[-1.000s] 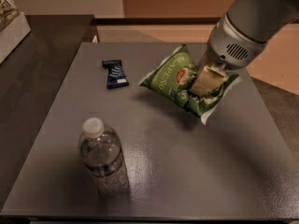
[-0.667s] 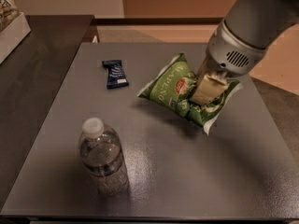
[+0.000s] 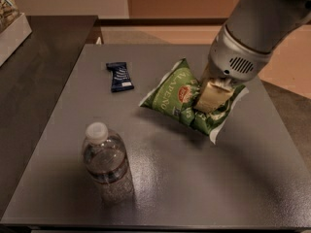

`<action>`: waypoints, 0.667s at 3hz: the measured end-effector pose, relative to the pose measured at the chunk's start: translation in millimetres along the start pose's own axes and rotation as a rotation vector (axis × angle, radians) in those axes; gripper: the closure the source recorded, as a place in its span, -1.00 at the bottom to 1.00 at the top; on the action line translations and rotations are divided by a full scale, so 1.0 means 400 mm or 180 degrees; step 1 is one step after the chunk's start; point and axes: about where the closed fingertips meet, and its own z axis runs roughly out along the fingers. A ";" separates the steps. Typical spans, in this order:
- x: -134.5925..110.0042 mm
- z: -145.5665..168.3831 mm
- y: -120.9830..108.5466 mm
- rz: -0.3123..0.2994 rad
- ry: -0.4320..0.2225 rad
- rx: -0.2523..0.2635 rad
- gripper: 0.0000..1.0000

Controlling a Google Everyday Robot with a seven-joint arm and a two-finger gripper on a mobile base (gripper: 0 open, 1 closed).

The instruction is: Move green jalapeno chip bag near water bottle

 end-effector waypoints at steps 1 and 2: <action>-0.013 0.020 0.046 -0.0170 0.0077 -0.0084 1.00; -0.025 0.047 0.094 -0.0322 0.0142 -0.0215 1.00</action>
Offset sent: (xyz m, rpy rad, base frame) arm -0.0529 0.0353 -0.0315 -0.0644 0.0991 0.1830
